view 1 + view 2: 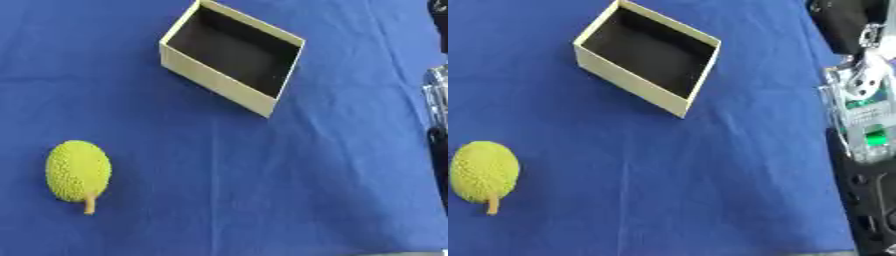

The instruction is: Pick up objects on the table and place them in the box.

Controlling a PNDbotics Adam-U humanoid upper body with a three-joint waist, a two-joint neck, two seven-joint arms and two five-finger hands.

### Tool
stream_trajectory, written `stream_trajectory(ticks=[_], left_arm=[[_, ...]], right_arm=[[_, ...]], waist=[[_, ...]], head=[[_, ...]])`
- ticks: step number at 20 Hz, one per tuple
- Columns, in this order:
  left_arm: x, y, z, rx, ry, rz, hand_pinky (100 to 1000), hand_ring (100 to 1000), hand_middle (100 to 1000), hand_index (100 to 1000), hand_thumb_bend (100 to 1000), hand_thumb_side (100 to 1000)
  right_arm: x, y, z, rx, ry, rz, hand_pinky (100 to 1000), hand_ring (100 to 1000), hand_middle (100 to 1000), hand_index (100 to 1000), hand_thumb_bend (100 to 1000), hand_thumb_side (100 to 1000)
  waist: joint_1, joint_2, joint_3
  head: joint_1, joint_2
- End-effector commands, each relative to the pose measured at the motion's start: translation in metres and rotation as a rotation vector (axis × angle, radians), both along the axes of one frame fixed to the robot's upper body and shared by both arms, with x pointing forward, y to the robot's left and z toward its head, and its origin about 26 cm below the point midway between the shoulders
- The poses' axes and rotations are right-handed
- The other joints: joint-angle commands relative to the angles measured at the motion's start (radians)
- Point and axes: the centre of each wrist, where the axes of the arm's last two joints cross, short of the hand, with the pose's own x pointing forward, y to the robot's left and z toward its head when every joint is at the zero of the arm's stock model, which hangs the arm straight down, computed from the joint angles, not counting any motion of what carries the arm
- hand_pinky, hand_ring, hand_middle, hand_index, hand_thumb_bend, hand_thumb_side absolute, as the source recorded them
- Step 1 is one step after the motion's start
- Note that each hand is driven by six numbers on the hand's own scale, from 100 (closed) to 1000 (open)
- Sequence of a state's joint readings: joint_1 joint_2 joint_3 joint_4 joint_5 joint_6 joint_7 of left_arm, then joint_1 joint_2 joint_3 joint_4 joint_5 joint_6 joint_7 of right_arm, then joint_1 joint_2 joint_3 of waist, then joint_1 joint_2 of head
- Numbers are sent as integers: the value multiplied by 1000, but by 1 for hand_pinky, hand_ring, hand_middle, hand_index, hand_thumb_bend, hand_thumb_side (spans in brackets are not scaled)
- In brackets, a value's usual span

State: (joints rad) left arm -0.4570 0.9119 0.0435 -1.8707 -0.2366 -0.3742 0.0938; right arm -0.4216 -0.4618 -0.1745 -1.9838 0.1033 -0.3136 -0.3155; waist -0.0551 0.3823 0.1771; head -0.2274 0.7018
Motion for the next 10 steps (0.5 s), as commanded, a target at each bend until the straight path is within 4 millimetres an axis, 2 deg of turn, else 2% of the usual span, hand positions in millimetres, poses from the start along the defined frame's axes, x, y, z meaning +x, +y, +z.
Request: stream_trajectory(ticks=[1,8,10], left_arm=[[-4,7,13,202,21,58,838,854,816,883,487,100],[-2,6,7,466,179,124,873,880,849,898,500,100],[-3,4,7,516,219,118,881,889,861,909,530,141]], right_arm=[[-5,-3,10,-34,-28,-16,742,685,629,781,100,367],[-4,-2,10,-36,-27,-13,741,684,628,780,100,369],[-4,-2,10,-38,-25,-10,741,683,628,780,100,369]], waist=[[8,-16,-1],[10,-16,-7],[11,-16,-8]], head=[[-3,-6],[4,-12],[5,-15]])
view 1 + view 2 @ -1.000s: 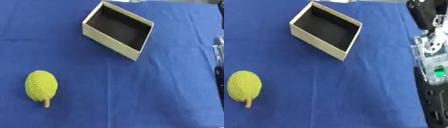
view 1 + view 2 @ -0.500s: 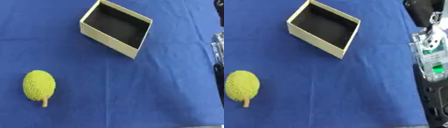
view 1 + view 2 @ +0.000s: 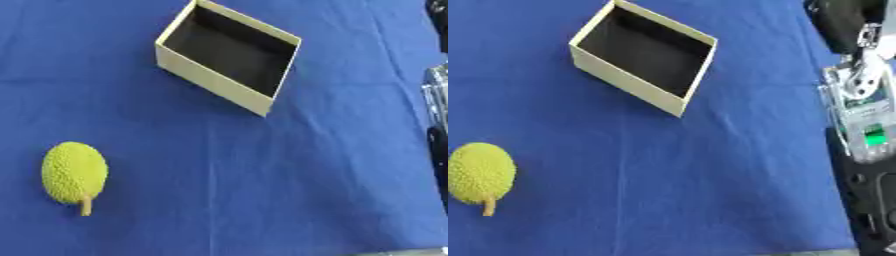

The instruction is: Pick up objects on the table and place them in the box.

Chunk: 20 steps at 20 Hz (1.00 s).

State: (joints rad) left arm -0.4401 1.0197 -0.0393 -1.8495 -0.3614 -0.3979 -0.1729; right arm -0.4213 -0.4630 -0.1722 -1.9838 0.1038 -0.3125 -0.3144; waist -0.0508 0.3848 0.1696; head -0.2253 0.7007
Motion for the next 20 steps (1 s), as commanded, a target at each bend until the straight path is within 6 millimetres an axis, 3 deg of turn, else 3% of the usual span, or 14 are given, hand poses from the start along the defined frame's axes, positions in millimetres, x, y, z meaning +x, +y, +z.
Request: stream_trajectory(ticks=[1,5,11,20], left_arm=[[-5,-1,13,115,41,11,881,889,862,909,536,163],[-5,-7,17,190,110,2,882,891,862,905,561,150],[-2,-18,17,239,199,-27,882,889,852,905,541,207],[6,-44,20,242,266,-78,878,881,839,902,510,179]], right_arm=[[-4,-2,10,-36,-27,-10,741,683,628,780,100,369],[-4,-2,9,-39,-21,-7,741,683,627,779,100,372],[-4,-1,8,-43,-14,2,741,682,626,778,100,374],[-4,1,6,-50,-1,13,742,682,625,778,100,379]], waist=[[7,-19,-1],[6,-19,-2],[7,-21,-4],[9,-25,-7]], head=[[4,-14],[8,-17],[16,-21],[21,-20]])
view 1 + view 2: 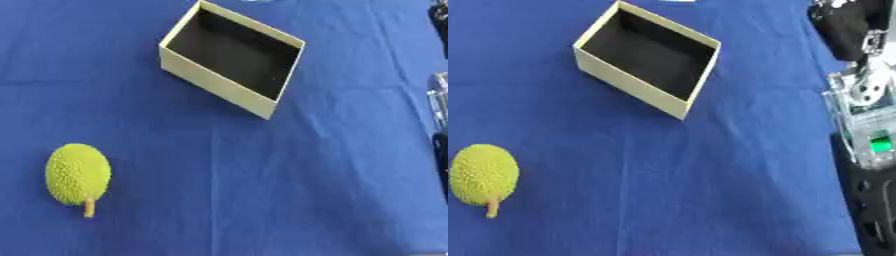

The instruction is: Pick up objects on the table and place them in the box.

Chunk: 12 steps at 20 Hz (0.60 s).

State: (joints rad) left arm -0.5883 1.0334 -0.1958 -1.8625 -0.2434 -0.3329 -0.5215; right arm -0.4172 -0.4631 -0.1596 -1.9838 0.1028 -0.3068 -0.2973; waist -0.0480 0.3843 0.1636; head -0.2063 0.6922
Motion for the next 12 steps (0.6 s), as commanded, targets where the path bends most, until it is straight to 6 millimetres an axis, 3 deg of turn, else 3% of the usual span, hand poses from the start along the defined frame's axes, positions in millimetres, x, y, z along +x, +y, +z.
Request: stream_trajectory(ticks=[1,12], left_arm=[[-1,-8,9,11,-2,-16,879,882,840,903,503,177],[13,-49,14,16,42,-114,891,891,845,898,459,195]], right_arm=[[-4,-2,8,-32,-21,2,742,683,625,778,100,380],[-4,-1,7,-32,-13,9,743,686,625,778,100,382]], waist=[[6,-25,-1],[6,-31,-3]], head=[[3,-11],[11,-11]])
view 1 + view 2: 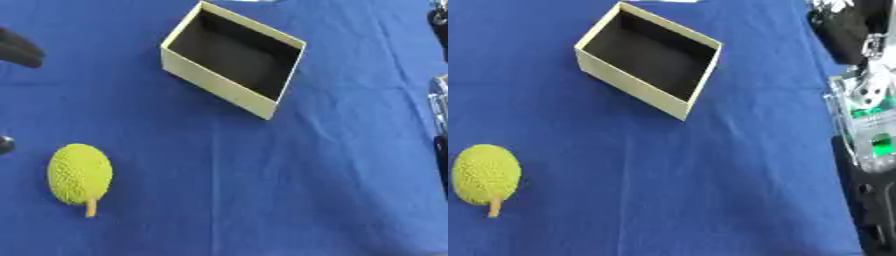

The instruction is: Pick up objects on the table and place them in the box.

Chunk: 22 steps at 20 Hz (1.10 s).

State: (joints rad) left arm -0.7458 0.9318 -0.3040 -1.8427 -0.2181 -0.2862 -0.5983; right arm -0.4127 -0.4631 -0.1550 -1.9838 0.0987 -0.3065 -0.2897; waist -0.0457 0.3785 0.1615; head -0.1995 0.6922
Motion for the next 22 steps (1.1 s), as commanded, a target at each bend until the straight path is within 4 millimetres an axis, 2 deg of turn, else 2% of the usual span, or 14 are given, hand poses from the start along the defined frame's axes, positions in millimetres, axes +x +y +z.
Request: stream_trajectory(ticks=[1,11,15,18,21,22], left_arm=[[2,-8,6,14,7,-21,894,896,848,898,455,191],[6,-39,6,67,88,-109,907,907,855,896,425,210],[7,-46,3,113,117,-118,910,911,857,895,470,132],[8,-44,-2,174,144,-93,925,927,862,894,554,272],[9,-38,-6,219,156,-64,934,934,865,892,587,381],[8,-35,-6,230,158,-56,940,938,863,888,605,471]], right_arm=[[-4,-2,9,-26,-23,2,742,686,625,778,100,377],[-4,-2,7,-30,-12,4,743,687,625,778,100,387],[-4,-2,6,-34,-8,4,743,688,625,778,100,385],[-4,-2,6,-37,-7,4,743,688,625,778,100,386],[-4,-2,6,-39,-6,4,743,688,624,778,100,386],[-4,-3,6,-39,-6,4,743,688,624,778,100,385]], waist=[[3,-25,-1],[7,-29,0],[9,-32,2],[11,-34,3],[13,-34,3],[13,-34,3]], head=[[5,-11],[14,-1],[16,2],[15,4],[12,5],[11,5]])
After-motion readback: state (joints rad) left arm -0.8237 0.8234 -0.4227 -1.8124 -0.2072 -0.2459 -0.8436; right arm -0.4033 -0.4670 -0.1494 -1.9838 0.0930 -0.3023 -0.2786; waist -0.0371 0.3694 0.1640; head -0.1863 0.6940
